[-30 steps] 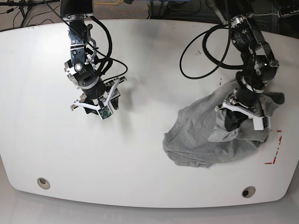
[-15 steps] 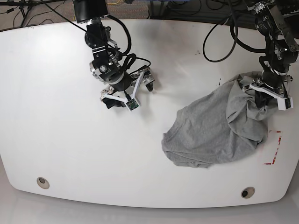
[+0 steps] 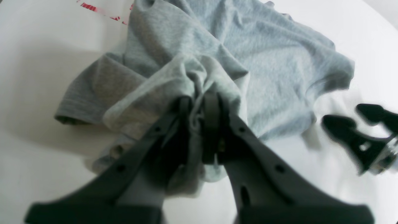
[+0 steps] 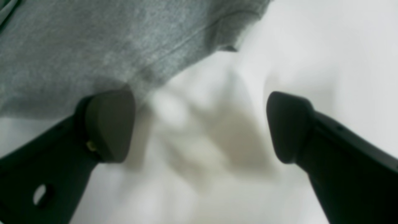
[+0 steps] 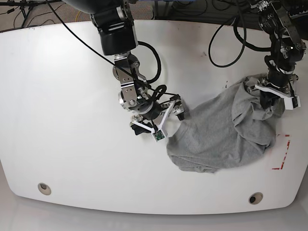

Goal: Fold the T-shirt properly
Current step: 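Move the right gripper to the bunched shirt edge and grasp it, then hold the shirt with both grippers, pulling the right gripper's edge outward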

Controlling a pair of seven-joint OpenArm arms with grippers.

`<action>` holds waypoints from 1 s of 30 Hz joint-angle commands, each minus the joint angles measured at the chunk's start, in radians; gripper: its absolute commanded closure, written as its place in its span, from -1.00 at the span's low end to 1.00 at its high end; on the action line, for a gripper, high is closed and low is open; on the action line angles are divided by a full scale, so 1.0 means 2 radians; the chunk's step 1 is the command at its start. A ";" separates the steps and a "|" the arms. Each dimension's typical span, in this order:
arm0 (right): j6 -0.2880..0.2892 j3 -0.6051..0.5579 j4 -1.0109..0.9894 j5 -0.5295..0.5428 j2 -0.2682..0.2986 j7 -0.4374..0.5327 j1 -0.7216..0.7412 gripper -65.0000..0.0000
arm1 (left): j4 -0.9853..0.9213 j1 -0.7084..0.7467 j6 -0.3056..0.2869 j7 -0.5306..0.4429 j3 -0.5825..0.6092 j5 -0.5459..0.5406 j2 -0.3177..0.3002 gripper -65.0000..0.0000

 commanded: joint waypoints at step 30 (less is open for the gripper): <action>-0.005 0.004 -0.033 -0.001 -0.001 0.004 0.075 -0.95 | 0.004 0.016 0.001 0.000 -0.035 -0.001 -0.015 0.88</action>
